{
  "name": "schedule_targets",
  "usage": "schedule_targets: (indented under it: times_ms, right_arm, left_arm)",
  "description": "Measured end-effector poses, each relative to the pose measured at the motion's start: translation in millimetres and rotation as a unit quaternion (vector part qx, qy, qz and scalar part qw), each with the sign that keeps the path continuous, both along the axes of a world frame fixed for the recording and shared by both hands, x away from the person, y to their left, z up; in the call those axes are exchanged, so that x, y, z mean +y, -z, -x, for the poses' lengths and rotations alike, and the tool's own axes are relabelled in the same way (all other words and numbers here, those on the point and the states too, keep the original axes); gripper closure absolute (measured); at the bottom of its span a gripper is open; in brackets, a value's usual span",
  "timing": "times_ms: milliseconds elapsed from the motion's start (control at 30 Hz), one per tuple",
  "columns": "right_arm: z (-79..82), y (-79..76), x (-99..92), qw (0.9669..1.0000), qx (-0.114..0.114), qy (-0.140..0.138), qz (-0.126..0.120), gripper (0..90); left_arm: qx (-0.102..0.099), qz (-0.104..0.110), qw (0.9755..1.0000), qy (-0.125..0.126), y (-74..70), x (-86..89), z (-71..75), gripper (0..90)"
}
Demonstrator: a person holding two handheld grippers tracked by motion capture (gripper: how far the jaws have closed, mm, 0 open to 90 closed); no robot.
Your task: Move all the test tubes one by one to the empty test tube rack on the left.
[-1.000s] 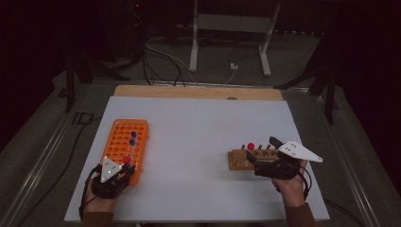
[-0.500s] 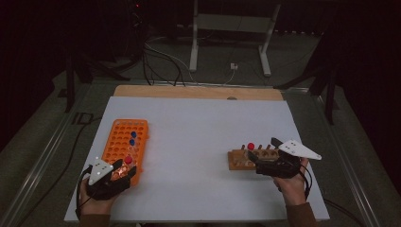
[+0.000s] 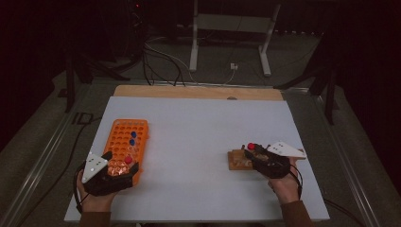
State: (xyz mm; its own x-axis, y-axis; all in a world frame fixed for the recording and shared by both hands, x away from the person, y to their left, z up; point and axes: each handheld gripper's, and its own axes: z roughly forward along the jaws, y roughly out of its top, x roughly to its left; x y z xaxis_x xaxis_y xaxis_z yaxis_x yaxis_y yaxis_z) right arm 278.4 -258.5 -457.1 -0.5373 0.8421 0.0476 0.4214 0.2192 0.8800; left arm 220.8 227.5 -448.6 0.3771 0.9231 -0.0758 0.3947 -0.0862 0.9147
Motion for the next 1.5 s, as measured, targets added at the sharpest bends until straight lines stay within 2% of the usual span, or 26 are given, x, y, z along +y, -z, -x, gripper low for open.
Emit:
schedule_targets:
  times_ms: [200, 367, 600, 767, 1000, 1267, 1500]
  right_arm:
    - [-3.2, 6.2, 6.5, 1.0, 0.001, -0.005, 0.008, 74.0]
    - [-2.4, 5.6, 6.7, 1.0, 0.001, -0.006, 0.008, 74.6]
    - [2.8, -4.7, 4.6, 0.9999, -0.016, -0.005, -0.002, 74.7]
    - [8.0, -18.4, 0.5, 0.9993, -0.035, -0.001, -0.012, 74.8]
    - [17.9, -41.8, -6.4, 0.9973, -0.067, 0.005, -0.029, 74.8]
    - [29.2, -60.5, -4.0, 0.9945, -0.098, -0.003, -0.037, 74.8]
    - [34.0, -64.2, 5.9, 0.9937, -0.105, -0.017, -0.037, 74.8]
  left_arm:
    - [-0.011, 0.003, 0.9999, 0.011, -6.8, -10.5, -1.9, 1.0]
    - [-0.012, -0.003, 0.9995, 0.03, -10.7, -21.7, -5.4, 1.1]
    - [-0.025, -0.01, 0.9984, 0.05, -17.9, -37.3, -6.0, 1.1]
    - [-0.032, -0.009, 0.9977, 0.058, -23.3, -44.1, -7.1, 1.1]
    - [-0.029, -0.011, 0.9964, 0.079, -23.8, -59.1, -11.0, 1.1]
    - [-0.029, -0.012, 0.994, 0.105, -24.6, -79.2, -17.1, 1.1]
    - [-0.028, -0.008, 0.9911, 0.13, -24.3, -98.4, -21.4, 1.3]
